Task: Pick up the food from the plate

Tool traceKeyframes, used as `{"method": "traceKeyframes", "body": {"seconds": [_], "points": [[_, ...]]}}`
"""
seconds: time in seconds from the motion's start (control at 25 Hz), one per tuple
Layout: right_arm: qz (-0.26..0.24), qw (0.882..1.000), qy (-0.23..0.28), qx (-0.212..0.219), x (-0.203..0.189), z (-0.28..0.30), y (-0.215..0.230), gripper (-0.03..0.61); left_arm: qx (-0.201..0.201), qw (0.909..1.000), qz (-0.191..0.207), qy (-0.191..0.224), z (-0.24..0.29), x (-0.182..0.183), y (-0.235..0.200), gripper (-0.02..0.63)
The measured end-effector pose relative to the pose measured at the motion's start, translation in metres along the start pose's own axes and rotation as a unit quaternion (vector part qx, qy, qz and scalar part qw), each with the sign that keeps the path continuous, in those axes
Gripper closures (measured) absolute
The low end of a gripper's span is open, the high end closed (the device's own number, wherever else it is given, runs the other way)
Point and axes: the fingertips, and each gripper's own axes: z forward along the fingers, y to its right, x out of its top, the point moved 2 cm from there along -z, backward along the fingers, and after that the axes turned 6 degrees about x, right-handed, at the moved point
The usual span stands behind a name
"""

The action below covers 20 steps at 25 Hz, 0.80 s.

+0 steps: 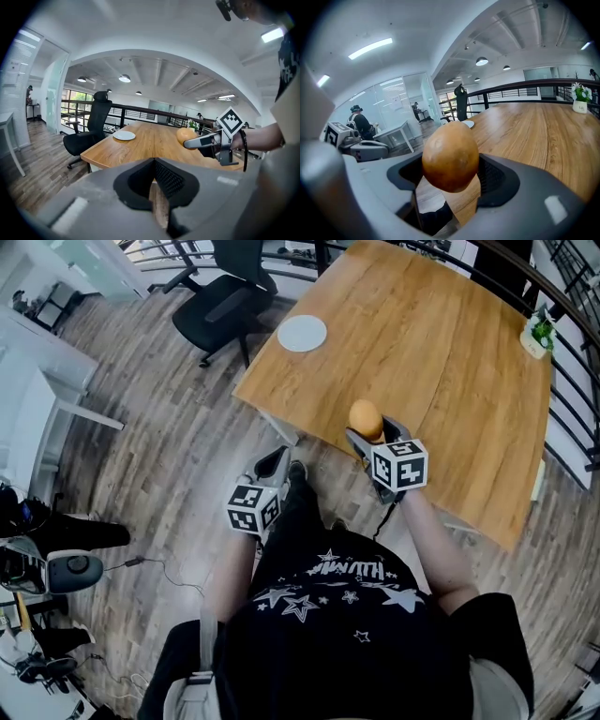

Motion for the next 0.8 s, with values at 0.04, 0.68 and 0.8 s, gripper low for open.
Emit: {"method": "traceKeyframes", "body": {"seconds": [0.04,0.68,0.8], "points": [[0.003,1.000,-0.001,0.001,-0.004,-0.002,-0.001,0.235,0.002,1.0000,0.000,-0.001,-0.004,-0.002,0.003,0.612],[0.001,1.000,-0.019,0.020,-0.042,-0.013,-0.029,0.235,0.019,0.9993,-0.032,0.001,-0.054,-0.035,0.004,0.612],[-0.001,1.000,-0.017,0.016,-0.048,-0.014,-0.043,0.235,0.016,0.9993,-0.033,0.003,-0.070,-0.042,0.000,0.612]]}}
